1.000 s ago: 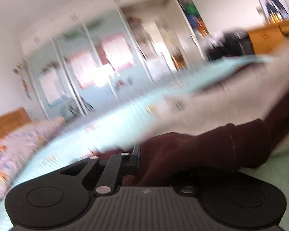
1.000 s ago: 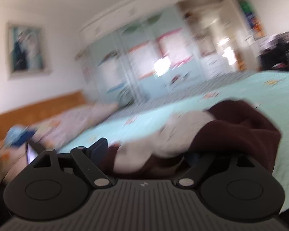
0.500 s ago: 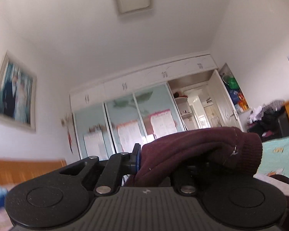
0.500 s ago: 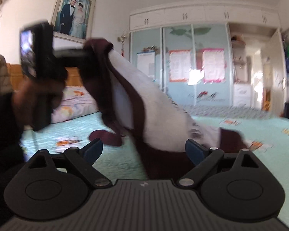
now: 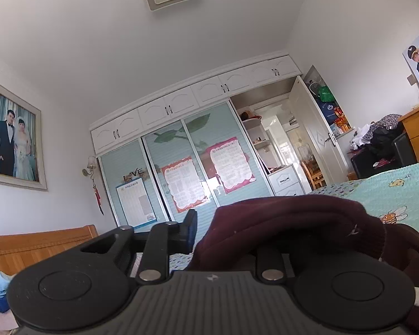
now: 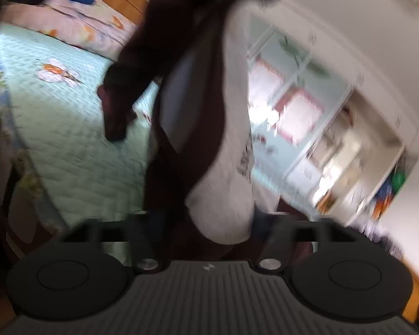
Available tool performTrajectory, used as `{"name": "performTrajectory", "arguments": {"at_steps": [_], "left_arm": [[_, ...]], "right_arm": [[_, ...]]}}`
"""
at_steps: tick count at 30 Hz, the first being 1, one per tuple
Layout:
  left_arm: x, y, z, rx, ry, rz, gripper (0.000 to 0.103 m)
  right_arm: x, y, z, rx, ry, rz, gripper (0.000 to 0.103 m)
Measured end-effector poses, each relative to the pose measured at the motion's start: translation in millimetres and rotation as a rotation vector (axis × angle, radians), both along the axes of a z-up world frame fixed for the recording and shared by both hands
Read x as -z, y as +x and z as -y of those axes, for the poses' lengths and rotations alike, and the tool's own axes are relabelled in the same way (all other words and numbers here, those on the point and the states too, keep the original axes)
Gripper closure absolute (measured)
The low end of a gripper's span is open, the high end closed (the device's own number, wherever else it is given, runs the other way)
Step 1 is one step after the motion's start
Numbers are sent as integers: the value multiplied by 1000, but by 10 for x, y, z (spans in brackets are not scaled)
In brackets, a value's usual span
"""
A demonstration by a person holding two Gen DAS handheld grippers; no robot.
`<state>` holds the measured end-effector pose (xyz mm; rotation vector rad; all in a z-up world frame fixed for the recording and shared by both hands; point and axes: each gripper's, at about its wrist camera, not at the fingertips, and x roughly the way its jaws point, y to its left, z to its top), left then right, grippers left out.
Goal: Fold clothes
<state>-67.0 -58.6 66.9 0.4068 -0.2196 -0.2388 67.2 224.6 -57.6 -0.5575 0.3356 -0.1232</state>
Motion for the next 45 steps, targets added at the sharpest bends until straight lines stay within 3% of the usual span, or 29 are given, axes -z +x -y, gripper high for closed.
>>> {"name": "performTrajectory", "arguments": {"at_steps": [1,5,9,15,19,22,24,25,26,28,31,34,38,39,40,41,43,45], "left_arm": [[51,30,2,1,16,-11,71],[256,151,11,4,82,-57,71],[460,271,19,7,148,-103,73],[993,357,176,76,297,-193,66],[1192,373,214,84,327,-212,67],[1195,416,156,56,309,-205,76],[1132,439,81,37,274,-206,81],[1075,438,33,28,255,-201,83],[1018,438,-16,20,237,-195,84],[865,436,-118,-2,188,-179,86],[581,432,-271,-32,94,-150,87],[376,282,-260,-1,82,-99,87],[206,69,-220,34,86,-31,86],[229,11,-195,38,100,-14,86],[260,-17,-181,35,110,-7,85],[291,-38,-171,31,118,-1,85],[349,-10,-200,13,116,-22,85],[380,33,-252,-3,99,-51,84]], "right_arm": [[-20,19,46,11,27,-7,84],[-152,-54,202,47,71,46,92],[-283,-127,357,84,116,99,93],[-480,-236,590,138,183,178,92],[-586,-298,728,171,224,222,92],[-495,-238,716,179,218,193,92],[-439,-177,695,193,210,154,84],[-404,-152,682,200,198,129,69],[-357,-141,667,205,176,105,39],[-251,-142,641,211,128,74,12],[-149,-205,603,180,129,24,11],[-154,-204,537,138,174,12,12],[-186,-84,376,91,149,67,13],[-170,-32,345,82,134,74,14],[-145,16,332,83,134,62,34],[-123,39,343,84,155,41,79],[-194,-17,393,98,191,69,91],[-331,-119,462,117,220,131,93]]}}
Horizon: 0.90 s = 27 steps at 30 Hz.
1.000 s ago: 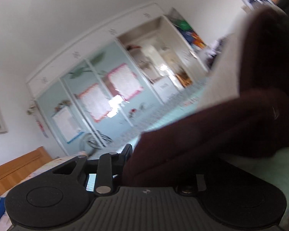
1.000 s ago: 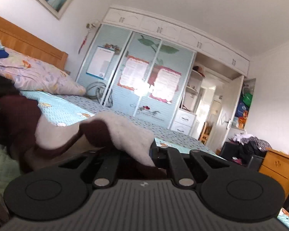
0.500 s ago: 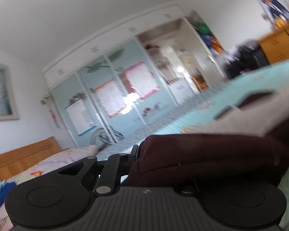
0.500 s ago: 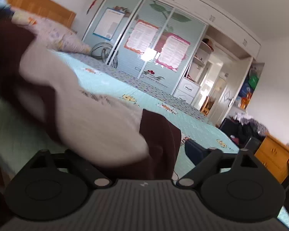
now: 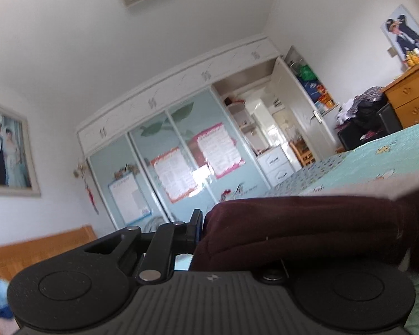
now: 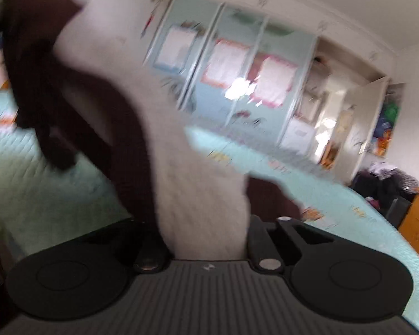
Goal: Fold clothes
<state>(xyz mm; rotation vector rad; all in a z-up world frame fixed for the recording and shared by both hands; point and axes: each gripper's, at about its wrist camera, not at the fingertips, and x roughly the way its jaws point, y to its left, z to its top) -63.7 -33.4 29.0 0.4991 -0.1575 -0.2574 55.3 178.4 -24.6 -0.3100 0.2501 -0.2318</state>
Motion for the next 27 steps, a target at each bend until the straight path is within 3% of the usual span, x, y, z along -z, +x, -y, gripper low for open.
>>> {"name": "performTrajectory", "arguments": {"at_steps": [2,6,15,19,21,24,27], "left_arm": [[-39,21,-54,-7,-24,-13,84],[-540,-187,-75,-17,-72,138,84],[-1669,-654,-120,-37,-179,480,76],[-2163,-861,-141,-46,-224,629,68],[-2271,-937,-146,-53,-203,657,63],[-2227,-875,-59,-80,-138,634,60],[-2021,-454,129,-104,-63,551,60]], "right_arm": [[-229,-121,100,28,20,81,93],[-930,-375,187,30,25,276,93],[-2463,-1098,-17,-47,-212,650,90],[-2994,-1272,170,-100,-137,677,89],[-3212,-1332,268,-121,-93,682,86],[-3210,-1213,318,-103,-53,639,84],[-3130,-768,463,-80,11,551,80]]}}
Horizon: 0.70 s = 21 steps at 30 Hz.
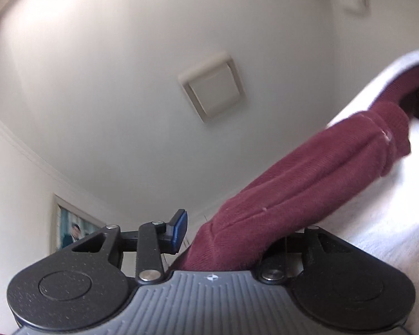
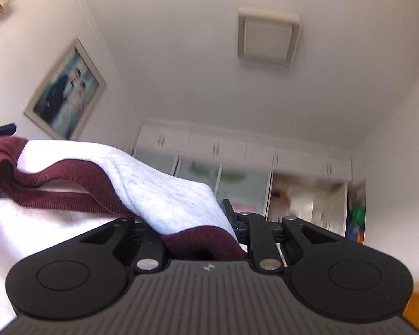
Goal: Fold clothes
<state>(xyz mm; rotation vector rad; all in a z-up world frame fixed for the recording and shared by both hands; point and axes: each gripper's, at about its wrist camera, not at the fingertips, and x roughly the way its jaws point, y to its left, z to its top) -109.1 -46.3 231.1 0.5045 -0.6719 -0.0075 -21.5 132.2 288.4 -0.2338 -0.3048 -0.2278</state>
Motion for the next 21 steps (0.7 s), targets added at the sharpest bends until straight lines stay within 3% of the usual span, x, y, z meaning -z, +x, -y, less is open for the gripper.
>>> {"name": "performTrajectory", "arguments": {"at_steps": [3,5,7,8,9,11,12,13,14,17,19,21], "left_arm": [[226,981,382,-104,125,-165,59],[426,1756,599,-188,206,-406,59],[712,2235,653,-213,219,-605,58],[888,2367,642,-208,216,-679,50],[1148,2373,609,-200,223,-708,45],[1673,2388,540,-184,240,-769,29],[1965,2418,499,-194,263,-822,27],[2226,2446,461,-202,282,-869,28],[2289,2467,450,-197,274,-882,30],[2475,2530,416,-182,251,-920,38],[2600,2571,394,-172,236,-946,41],[2725,2613,372,-162,221,-971,41]], "right_arm": [[131,978,243,30,69,-160,61],[293,1703,578,33,195,-317,46],[594,2069,861,-9,340,-448,46],[768,2193,985,-37,411,-510,46],[990,2251,1048,-51,442,-558,46],[1556,2175,995,-35,397,-618,43],[1847,2115,954,-29,390,-645,42],[2166,2057,941,-31,417,-675,33],[2467,2025,961,-40,477,-709,29],[3087,1975,1044,-45,690,-740,30],[3294,1920,1046,-43,774,-700,30],[3267,1990,1031,-48,771,-681,30]]}}
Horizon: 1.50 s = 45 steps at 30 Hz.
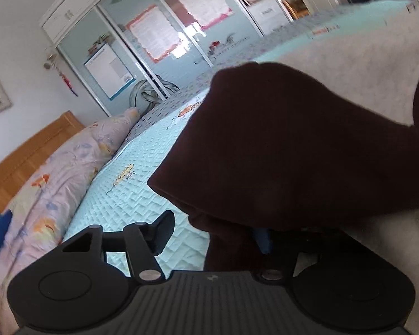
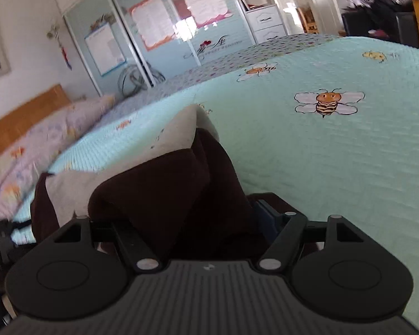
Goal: Fold clothes
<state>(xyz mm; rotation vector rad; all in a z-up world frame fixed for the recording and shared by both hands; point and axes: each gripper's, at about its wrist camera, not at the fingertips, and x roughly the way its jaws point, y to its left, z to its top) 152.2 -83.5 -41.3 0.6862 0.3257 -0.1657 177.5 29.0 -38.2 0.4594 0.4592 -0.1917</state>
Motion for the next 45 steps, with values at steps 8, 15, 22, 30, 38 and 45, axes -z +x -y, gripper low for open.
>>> {"name": "performTrajectory", "arguments": {"at_steps": [8,15,22,30,38,45], "left_arm": [[240,131,-114,-47,-71,-65,25],[238,216,-234,-123,-129,-95,26],[343,-97,-463,-184,-173,-96,22],[277,-744,-984,-204,-225,-32,16],[381,-957,-979,-225,-239,-12,15],[222,-1190,-1020,-219,-283,38,8]], "right_arm": [[-1244,1421,336,50,-135,36,30],[-563,1580,535,-126,129,-233,26],[-50,-106,386,100,174,127,10],[170,-1053,497,217,199,37,10],[438,-1163,364,220,371,51,11],[343,-1159,90,165,304,36,11]]}}
